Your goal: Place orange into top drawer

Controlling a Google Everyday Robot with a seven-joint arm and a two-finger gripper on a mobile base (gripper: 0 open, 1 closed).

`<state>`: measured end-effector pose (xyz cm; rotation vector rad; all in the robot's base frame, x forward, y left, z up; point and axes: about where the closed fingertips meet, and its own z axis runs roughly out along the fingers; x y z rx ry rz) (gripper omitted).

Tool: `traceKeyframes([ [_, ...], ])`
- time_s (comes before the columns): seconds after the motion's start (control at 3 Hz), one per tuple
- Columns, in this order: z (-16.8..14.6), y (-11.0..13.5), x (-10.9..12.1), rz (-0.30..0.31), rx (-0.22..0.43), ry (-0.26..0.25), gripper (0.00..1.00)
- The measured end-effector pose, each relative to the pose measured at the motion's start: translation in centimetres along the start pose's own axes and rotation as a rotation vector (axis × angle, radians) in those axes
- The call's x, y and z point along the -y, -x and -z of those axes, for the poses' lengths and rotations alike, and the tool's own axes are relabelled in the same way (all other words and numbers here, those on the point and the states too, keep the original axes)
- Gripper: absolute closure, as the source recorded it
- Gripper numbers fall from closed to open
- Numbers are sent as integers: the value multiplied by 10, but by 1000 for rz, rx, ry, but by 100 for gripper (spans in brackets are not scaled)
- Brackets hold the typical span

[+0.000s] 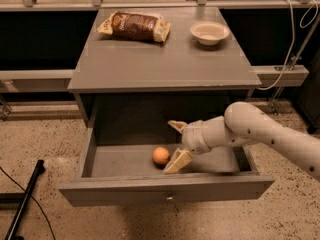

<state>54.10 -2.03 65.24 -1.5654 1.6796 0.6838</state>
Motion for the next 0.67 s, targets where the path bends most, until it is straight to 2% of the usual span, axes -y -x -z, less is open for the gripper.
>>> traceKeyframes([
  [0.33, 38, 26, -5, 0, -27, -17, 0],
  [0.67, 38, 26, -5, 0, -27, -17, 0],
])
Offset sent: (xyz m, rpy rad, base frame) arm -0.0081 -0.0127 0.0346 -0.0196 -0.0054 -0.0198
